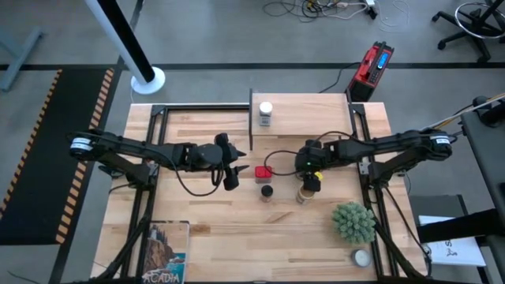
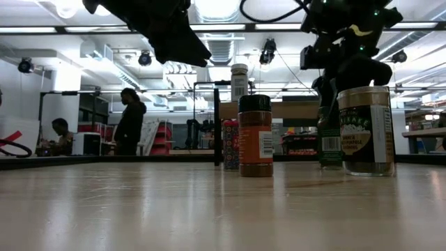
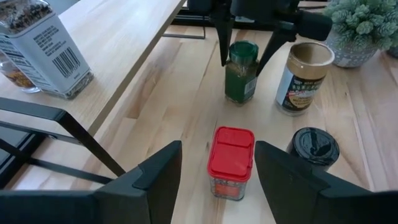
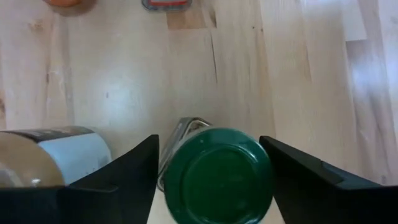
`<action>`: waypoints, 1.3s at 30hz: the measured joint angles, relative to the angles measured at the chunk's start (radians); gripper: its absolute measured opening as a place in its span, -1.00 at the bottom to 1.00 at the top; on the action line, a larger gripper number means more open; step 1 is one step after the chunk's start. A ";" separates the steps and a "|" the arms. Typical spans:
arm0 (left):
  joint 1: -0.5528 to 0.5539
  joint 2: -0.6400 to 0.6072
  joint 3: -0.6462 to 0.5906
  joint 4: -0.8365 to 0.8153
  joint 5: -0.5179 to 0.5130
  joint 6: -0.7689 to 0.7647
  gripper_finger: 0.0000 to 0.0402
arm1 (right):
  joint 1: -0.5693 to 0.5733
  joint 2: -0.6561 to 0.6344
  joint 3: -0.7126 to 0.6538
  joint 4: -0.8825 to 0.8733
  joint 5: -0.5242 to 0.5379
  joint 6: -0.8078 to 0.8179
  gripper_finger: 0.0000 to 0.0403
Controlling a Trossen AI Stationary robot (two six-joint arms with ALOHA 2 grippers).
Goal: Shelf spices
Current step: Put the green seasoning bottle on the shelf
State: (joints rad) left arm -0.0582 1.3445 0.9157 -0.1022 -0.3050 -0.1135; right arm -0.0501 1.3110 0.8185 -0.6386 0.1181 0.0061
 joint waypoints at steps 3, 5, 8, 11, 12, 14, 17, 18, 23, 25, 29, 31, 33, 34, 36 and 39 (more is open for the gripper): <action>0.000 0.000 0.000 -0.006 0.000 0.000 -0.04 | -0.010 0.015 0.001 0.001 -0.021 -0.001 0.13; 0.000 0.000 0.000 -0.006 0.000 0.000 -0.04 | -0.011 0.022 0.001 0.004 -0.020 -0.001 0.05; 0.000 0.000 0.000 -0.007 0.000 0.000 -0.04 | -0.012 0.026 0.003 0.007 -0.019 -0.002 -0.06; 0.000 0.000 0.000 -0.006 0.000 0.000 -0.04 | -0.015 0.021 0.003 0.003 -0.024 0.001 -0.11; 0.000 0.000 0.000 -0.007 0.000 0.000 -0.04 | -0.015 0.019 0.003 -0.002 -0.025 0.001 -0.11; 0.000 0.000 0.000 -0.007 0.000 0.000 -0.04 | -0.015 0.010 0.002 -0.014 -0.026 0.003 -0.11; 0.000 0.000 0.000 -0.006 0.000 0.000 -0.04 | -0.015 0.000 0.001 -0.034 -0.026 0.006 -0.11; 0.000 0.000 0.000 -0.007 0.000 0.000 -0.04 | -0.014 -0.006 0.000 -0.041 -0.025 0.005 -0.11; 0.000 0.000 0.000 -0.006 0.000 0.000 -0.04 | -0.014 -0.013 0.016 -0.050 -0.023 0.006 -0.11; 0.000 0.000 0.000 -0.006 0.000 0.000 -0.04 | -0.014 -0.014 0.029 -0.048 -0.022 0.000 -0.11; 0.000 0.000 0.000 -0.006 0.000 0.000 -0.04 | -0.014 -0.014 0.051 -0.053 -0.022 -0.017 -0.11; 0.000 0.000 0.000 -0.006 0.000 0.000 -0.04 | -0.014 -0.014 0.076 -0.086 -0.021 -0.024 -0.11; 0.000 0.000 0.000 -0.006 0.000 0.000 -0.04 | -0.014 -0.015 0.104 -0.124 -0.020 -0.029 -0.11; 0.000 0.000 0.000 -0.006 0.000 0.000 -0.04 | -0.014 -0.015 0.119 -0.135 -0.019 -0.034 -0.11; 0.000 0.000 0.000 -0.007 0.000 0.000 -0.04 | -0.014 -0.015 0.152 -0.154 -0.018 -0.046 -0.11; 0.000 0.000 0.000 -0.006 0.000 0.000 -0.04 | -0.014 -0.015 0.203 -0.197 -0.018 -0.067 -0.11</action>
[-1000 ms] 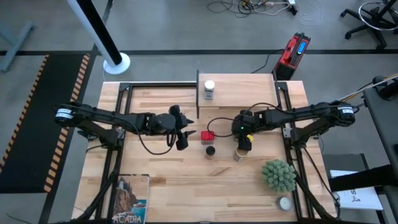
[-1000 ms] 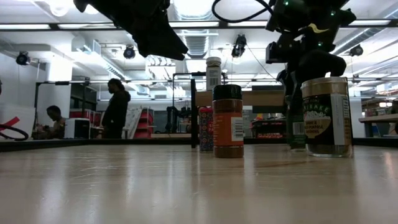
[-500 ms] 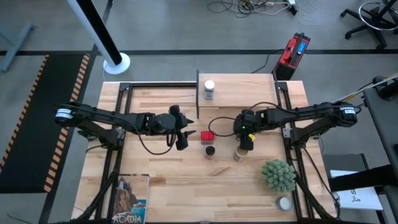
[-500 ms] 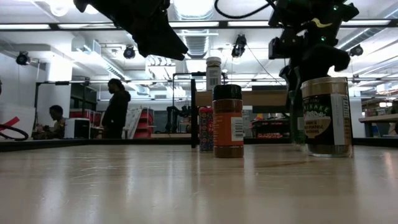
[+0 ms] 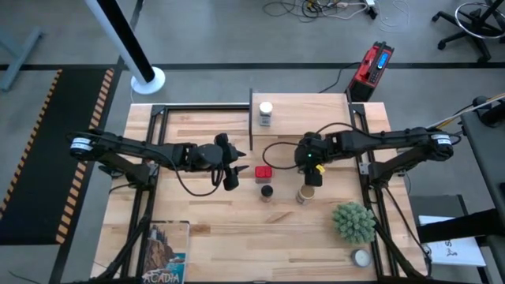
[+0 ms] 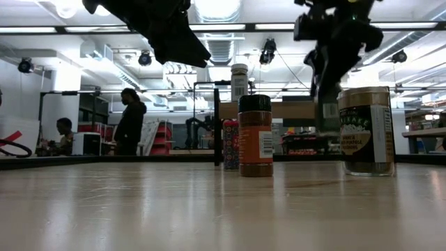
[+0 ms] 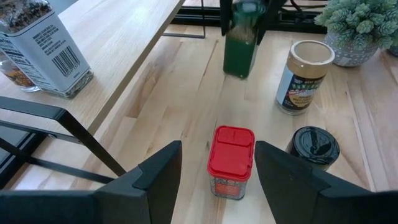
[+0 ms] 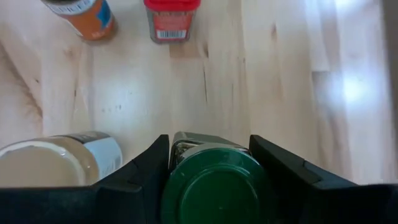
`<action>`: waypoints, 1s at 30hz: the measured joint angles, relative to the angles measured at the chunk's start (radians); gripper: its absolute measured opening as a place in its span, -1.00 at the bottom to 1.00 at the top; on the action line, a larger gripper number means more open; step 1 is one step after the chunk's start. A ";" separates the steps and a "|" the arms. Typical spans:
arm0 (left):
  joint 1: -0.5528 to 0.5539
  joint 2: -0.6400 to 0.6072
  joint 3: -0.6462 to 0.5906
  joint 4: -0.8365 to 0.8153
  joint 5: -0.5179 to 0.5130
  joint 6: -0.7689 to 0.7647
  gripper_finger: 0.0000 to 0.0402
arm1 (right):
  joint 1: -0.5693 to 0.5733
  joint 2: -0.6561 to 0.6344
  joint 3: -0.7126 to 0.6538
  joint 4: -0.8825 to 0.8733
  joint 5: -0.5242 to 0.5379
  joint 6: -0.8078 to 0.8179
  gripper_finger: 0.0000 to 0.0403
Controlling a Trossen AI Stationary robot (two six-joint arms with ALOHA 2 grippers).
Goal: Shelf spices
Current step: Put the green seasoning bottle on the shelf
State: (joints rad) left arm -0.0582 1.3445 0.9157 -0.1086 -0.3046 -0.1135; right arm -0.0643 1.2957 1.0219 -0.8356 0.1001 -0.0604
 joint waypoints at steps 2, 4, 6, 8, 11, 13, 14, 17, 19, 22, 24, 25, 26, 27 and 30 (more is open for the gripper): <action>0.000 0.000 0.000 0.000 0.000 0.000 -0.04 | 0.000 0.000 0.035 -0.034 0.000 -0.009 -0.11; 0.000 0.000 0.000 -0.001 0.000 0.000 -0.04 | 0.000 0.000 0.069 -0.066 0.001 -0.016 -0.11; -0.002 0.000 0.000 -0.006 0.000 0.000 -0.04 | 0.000 -0.001 0.105 -0.097 0.002 -0.027 -0.11; -0.004 0.000 0.000 -0.006 0.001 -0.001 -0.04 | 0.000 -0.002 0.138 -0.121 0.005 -0.041 -0.11; -0.007 0.000 0.000 -0.006 0.001 -0.001 -0.04 | -0.001 -0.002 0.184 -0.155 0.005 -0.063 -0.11; -0.007 0.000 0.000 -0.006 0.001 -0.001 -0.04 | -0.002 -0.002 0.211 -0.178 0.005 -0.072 -0.11; -0.007 0.000 0.000 -0.006 0.001 -0.001 -0.04 | -0.003 -0.002 0.224 -0.189 0.005 -0.076 -0.11; -0.007 0.000 0.000 -0.006 0.001 -0.001 -0.04 | -0.009 -0.002 0.259 -0.235 0.015 -0.087 -0.11; -0.007 0.000 0.000 -0.006 0.001 -0.001 -0.04 | -0.012 -0.002 0.280 -0.258 0.034 -0.097 -0.11; -0.007 0.000 0.000 -0.005 0.001 -0.001 -0.04 | -0.024 -0.008 0.304 -0.282 0.043 -0.117 -0.11; -0.007 0.000 0.000 -0.005 0.001 -0.001 -0.04 | -0.034 -0.015 0.318 -0.289 0.056 -0.131 -0.11; -0.007 0.000 0.000 -0.006 0.001 -0.001 -0.04 | -0.041 -0.019 0.323 -0.290 0.060 -0.140 -0.11; -0.007 0.000 0.000 -0.006 0.001 -0.001 -0.04 | -0.049 -0.023 0.327 -0.294 0.060 -0.144 -0.11; -0.007 0.000 0.000 -0.006 0.001 -0.001 -0.04 | -0.057 -0.028 0.329 -0.297 0.060 -0.150 -0.11; -0.007 0.000 0.000 -0.007 0.001 -0.001 -0.04 | -0.083 -0.049 0.333 -0.297 0.060 -0.171 -0.11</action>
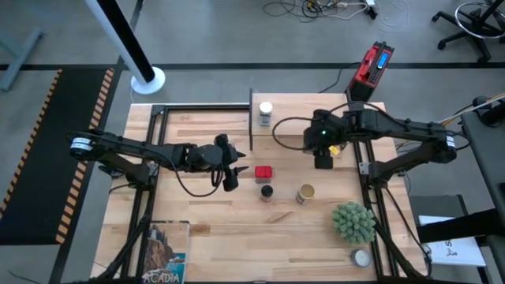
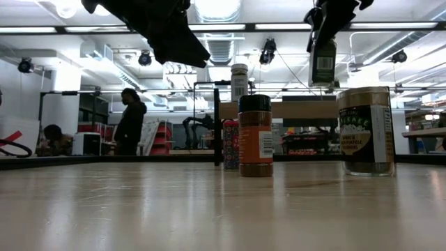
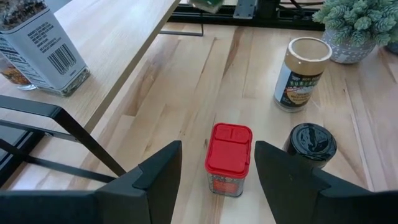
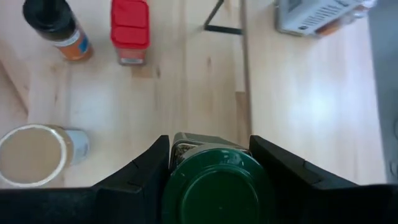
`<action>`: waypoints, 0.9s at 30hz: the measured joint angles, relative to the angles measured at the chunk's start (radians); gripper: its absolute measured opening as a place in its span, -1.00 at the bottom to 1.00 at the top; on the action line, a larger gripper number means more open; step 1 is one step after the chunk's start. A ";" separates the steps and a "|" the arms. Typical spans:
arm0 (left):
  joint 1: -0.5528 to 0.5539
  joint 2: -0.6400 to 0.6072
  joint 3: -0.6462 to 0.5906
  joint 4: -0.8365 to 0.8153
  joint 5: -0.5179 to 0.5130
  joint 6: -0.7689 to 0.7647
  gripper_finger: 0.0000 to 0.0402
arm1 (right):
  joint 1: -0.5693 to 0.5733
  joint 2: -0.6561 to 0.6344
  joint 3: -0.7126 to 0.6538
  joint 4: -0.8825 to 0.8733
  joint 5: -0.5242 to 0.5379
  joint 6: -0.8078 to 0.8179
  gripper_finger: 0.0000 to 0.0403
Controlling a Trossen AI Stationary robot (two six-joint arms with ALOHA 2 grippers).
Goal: Shelf spices
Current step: Put the green seasoning bottle on the shelf
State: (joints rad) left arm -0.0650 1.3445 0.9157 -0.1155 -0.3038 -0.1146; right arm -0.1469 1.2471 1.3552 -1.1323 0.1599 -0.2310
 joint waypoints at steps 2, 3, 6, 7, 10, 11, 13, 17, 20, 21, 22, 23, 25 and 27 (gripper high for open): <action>0.000 0.000 0.000 -0.003 0.000 0.000 -0.04 | -0.023 -0.016 0.000 -0.010 -0.001 -0.018 -0.11; 0.000 0.000 0.000 -0.005 0.000 0.000 -0.04 | -0.035 -0.022 0.000 -0.010 0.000 -0.025 -0.11; 0.000 0.000 0.000 -0.006 0.000 0.000 -0.04 | -0.071 -0.039 0.000 -0.009 -0.001 -0.065 -0.11; 0.000 0.000 0.000 -0.005 0.000 0.000 -0.04 | -0.084 -0.043 0.000 -0.009 -0.002 -0.083 -0.11; 0.000 0.000 0.000 -0.006 0.000 0.000 -0.04 | -0.123 -0.051 0.000 -0.008 -0.037 -0.142 -0.11; 0.000 0.000 0.000 -0.005 0.000 -0.001 -0.04 | -0.138 -0.051 0.000 -0.008 -0.055 -0.157 -0.11; 0.000 0.000 0.000 -0.005 0.000 -0.003 -0.04 | -0.171 -0.050 0.000 -0.008 -0.069 -0.178 -0.11; 0.000 0.000 0.000 -0.005 0.000 -0.003 -0.04 | -0.240 -0.049 0.000 -0.008 -0.094 -0.212 -0.11; 0.000 0.000 0.000 -0.005 0.000 -0.003 -0.04 | -0.289 -0.048 0.000 -0.008 -0.137 -0.235 -0.11; 0.000 0.000 0.000 -0.005 0.000 -0.003 -0.04 | -0.306 -0.048 0.000 -0.009 -0.151 -0.245 -0.11; 0.000 0.000 0.000 -0.005 0.000 -0.003 -0.04 | -0.324 -0.048 0.000 -0.010 -0.159 -0.257 -0.11; 0.000 0.000 0.000 -0.005 0.000 -0.003 -0.04 | -0.340 -0.047 0.000 -0.013 -0.161 -0.265 -0.11; 0.000 0.000 0.000 -0.005 0.000 -0.003 -0.04 | -0.369 -0.037 0.008 -0.031 -0.161 -0.283 -0.11; 0.000 0.000 0.000 -0.005 0.000 -0.002 -0.04 | -0.399 -0.021 0.024 -0.045 -0.163 -0.293 -0.11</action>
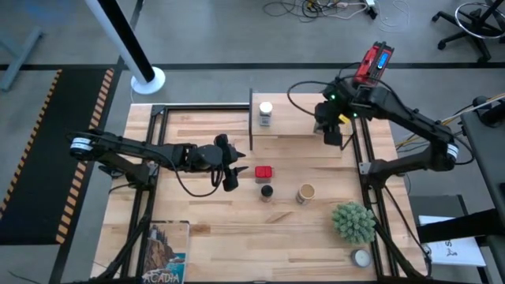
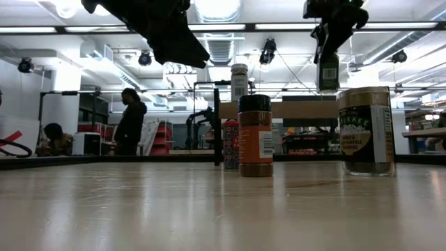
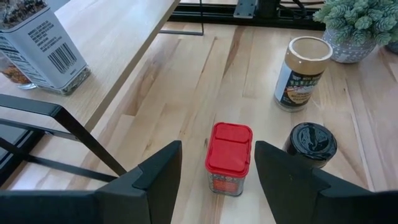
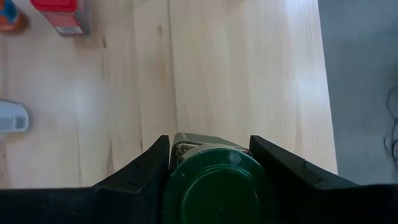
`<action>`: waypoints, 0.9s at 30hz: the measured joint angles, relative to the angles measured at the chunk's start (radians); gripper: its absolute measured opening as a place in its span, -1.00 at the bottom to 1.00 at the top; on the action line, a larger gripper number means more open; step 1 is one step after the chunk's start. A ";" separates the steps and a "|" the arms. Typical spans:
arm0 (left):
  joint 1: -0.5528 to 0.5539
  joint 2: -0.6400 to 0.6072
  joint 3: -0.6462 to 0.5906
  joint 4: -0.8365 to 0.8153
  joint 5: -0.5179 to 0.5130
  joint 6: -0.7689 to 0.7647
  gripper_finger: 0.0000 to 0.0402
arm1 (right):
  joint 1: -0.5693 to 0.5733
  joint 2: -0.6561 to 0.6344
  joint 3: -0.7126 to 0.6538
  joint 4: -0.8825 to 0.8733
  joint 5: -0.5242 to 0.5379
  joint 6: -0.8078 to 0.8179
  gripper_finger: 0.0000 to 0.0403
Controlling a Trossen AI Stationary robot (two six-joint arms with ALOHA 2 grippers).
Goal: Shelf spices
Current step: Put the green seasoning bottle on the shelf
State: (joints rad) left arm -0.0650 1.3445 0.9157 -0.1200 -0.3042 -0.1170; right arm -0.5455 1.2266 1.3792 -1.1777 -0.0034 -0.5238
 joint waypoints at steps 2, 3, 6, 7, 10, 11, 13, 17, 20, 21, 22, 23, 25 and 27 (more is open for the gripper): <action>0.000 0.000 0.000 0.000 0.000 0.000 -0.04 | -0.025 0.019 0.019 -0.018 -0.008 -0.012 -0.11; 0.000 0.000 0.000 0.000 0.000 0.000 -0.04 | -0.036 0.030 0.032 -0.026 -0.012 -0.018 -0.11; 0.000 0.000 0.000 0.001 0.000 0.000 -0.04 | -0.069 0.063 0.070 -0.032 -0.034 -0.037 -0.11; 0.000 0.000 0.000 0.000 0.000 0.000 -0.04 | -0.077 0.074 0.085 -0.035 -0.034 -0.046 -0.11; 0.000 0.000 0.000 0.000 0.000 0.001 -0.04 | -0.099 0.109 0.128 -0.039 -0.043 -0.067 -0.11; 0.000 0.000 0.000 0.000 0.000 0.001 -0.04 | -0.107 0.121 0.139 -0.043 -0.045 -0.074 -0.11; 0.000 0.000 0.000 -0.001 0.000 0.001 -0.04 | -0.122 0.144 0.160 -0.053 -0.050 -0.092 -0.11; 0.000 0.000 0.000 -0.004 0.000 0.003 -0.04 | -0.151 0.192 0.201 -0.084 -0.050 -0.147 -0.11; 0.000 0.000 0.000 -0.008 0.000 0.003 -0.04 | -0.172 0.222 0.216 -0.088 -0.050 -0.179 -0.11; 0.000 0.000 0.000 -0.009 0.000 0.003 -0.04 | -0.180 0.229 0.221 -0.092 -0.051 -0.190 -0.11; 0.000 0.000 0.000 -0.009 0.000 0.004 -0.04 | -0.189 0.235 0.225 -0.097 -0.052 -0.201 -0.11; 0.000 0.000 0.000 -0.009 0.000 0.007 -0.04 | -0.199 0.243 0.227 -0.101 -0.052 -0.207 -0.11; 0.000 0.000 0.000 -0.010 0.000 0.011 -0.04 | -0.217 0.259 0.230 -0.104 -0.051 -0.220 -0.11; 0.000 0.000 0.000 -0.013 0.000 0.011 -0.04 | -0.236 0.269 0.236 -0.104 -0.052 -0.230 -0.11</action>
State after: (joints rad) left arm -0.0650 1.3445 0.9157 -0.1332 -0.3046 -0.1062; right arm -0.7814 1.4957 1.6148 -1.2819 -0.0553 -0.7535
